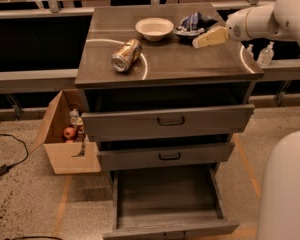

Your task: Place blue chip bag into bottom drawer

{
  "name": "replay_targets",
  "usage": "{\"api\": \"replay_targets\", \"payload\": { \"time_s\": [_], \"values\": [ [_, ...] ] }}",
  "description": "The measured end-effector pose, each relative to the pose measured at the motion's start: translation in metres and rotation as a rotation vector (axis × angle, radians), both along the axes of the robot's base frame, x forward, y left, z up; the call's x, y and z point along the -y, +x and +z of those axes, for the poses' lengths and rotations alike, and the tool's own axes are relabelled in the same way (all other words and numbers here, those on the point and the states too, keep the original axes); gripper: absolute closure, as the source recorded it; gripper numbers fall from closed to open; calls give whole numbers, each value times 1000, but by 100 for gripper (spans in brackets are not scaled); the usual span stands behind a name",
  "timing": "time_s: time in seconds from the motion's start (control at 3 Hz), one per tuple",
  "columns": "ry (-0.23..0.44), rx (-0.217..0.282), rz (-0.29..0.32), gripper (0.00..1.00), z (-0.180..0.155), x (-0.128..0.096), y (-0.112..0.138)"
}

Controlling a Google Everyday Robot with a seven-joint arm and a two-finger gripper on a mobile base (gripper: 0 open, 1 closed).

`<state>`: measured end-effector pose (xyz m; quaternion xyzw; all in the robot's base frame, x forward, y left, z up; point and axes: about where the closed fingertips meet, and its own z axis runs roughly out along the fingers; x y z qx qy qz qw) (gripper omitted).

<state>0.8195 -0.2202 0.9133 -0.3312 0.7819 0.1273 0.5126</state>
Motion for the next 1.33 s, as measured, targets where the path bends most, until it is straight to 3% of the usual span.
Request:
{"api": "replay_targets", "payload": {
  "time_s": [0.67, 1.0, 1.33],
  "values": [
    [52, -1, -32, 0, -12, 2, 13],
    [100, 24, -61, 0, -16, 4, 24],
    [153, 80, -113, 0, -13, 10, 42]
  ]
}}
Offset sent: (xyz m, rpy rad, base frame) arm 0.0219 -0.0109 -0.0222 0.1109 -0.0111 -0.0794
